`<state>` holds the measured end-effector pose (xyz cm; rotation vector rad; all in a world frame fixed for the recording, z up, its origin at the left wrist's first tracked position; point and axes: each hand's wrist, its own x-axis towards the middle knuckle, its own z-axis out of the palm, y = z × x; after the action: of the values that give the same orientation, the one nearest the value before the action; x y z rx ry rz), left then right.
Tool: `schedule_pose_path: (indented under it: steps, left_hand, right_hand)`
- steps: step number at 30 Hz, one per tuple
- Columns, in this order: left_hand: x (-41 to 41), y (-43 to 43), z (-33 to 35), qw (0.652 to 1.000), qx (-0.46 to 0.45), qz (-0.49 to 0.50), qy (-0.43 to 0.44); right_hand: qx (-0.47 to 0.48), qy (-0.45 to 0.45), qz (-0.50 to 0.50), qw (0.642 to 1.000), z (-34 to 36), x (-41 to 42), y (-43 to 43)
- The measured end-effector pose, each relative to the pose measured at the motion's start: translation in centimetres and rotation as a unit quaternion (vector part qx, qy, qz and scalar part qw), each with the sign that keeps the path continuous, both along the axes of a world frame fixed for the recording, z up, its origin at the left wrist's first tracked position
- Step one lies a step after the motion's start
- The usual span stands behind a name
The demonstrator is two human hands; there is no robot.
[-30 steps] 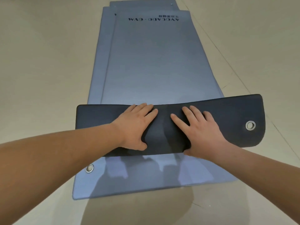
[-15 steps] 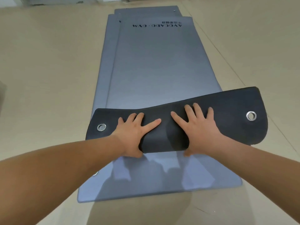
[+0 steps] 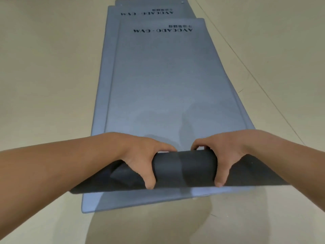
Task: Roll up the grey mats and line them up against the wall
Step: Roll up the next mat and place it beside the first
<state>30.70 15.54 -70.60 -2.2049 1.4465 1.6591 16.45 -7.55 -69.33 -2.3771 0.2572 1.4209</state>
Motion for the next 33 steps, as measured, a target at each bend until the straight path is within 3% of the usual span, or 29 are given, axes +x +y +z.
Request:
schedule_pose_path:
  steps: [3, 6, 8, 11, 14, 16, 18, 22, 26, 30, 33]
  left_hand:
    - [0.0, 0.3, -0.4, 0.997, 0.067, 0.026, 0.035]
    - [0.4, 1.2, -1.6, 0.996, 0.069, 0.047, 0.02]
    - [1.2, 1.5, -1.9, 0.997, 0.057, 0.058, -0.005]
    - [3.2, 1.6, -1.7, 0.994, 0.004, 0.091, -0.06]
    - [4.8, 1.9, -2.0, 0.972, -0.075, 0.142, -0.174]
    - [4.8, 2.0, -2.3, 0.95, -0.097, 0.164, -0.245]
    - [4.4, 2.0, -2.7, 0.942, -0.092, 0.172, -0.274]
    - [4.3, 1.4, -2.9, 0.941, -0.066, 0.165, -0.289]
    - [4.1, 1.1, -2.4, 0.922, -0.107, 0.151, -0.34]
    - [2.0, 1.5, -1.9, 0.927, -0.194, 0.081, -0.311]
    - [0.2, 2.4, -2.6, 0.922, -0.153, 0.016, -0.355]
  right_hand:
    - [0.097, 0.115, -0.045, 0.988, -2.0, 0.1, 0.0]
    - [0.123, 0.149, -0.06, 0.979, -4.1, 0.4, 0.0]
    - [0.102, 0.123, -0.075, 0.984, -4.4, 1.3, -0.6]
    - [0.04, 0.003, -0.102, 0.994, -3.6, 2.7, -2.0]
    - [-0.028, -0.151, -0.133, 0.979, -2.6, 3.8, -3.1]
    - [-0.087, -0.214, -0.1, 0.968, -1.5, 4.4, -2.5]
    - [-0.129, -0.222, -0.025, 0.966, 0.2, 4.4, -0.7]
    - [-0.153, -0.121, 0.037, 0.98, 1.2, 2.8, 4.4]
    - [-0.312, -0.148, 0.151, 0.926, -2.4, 0.1, 7.0]
    - [-0.239, -0.176, 0.109, 0.949, -2.4, 1.8, 3.7]
    - [-0.171, -0.164, 0.057, 0.97, -1.5, 4.3, 1.1]
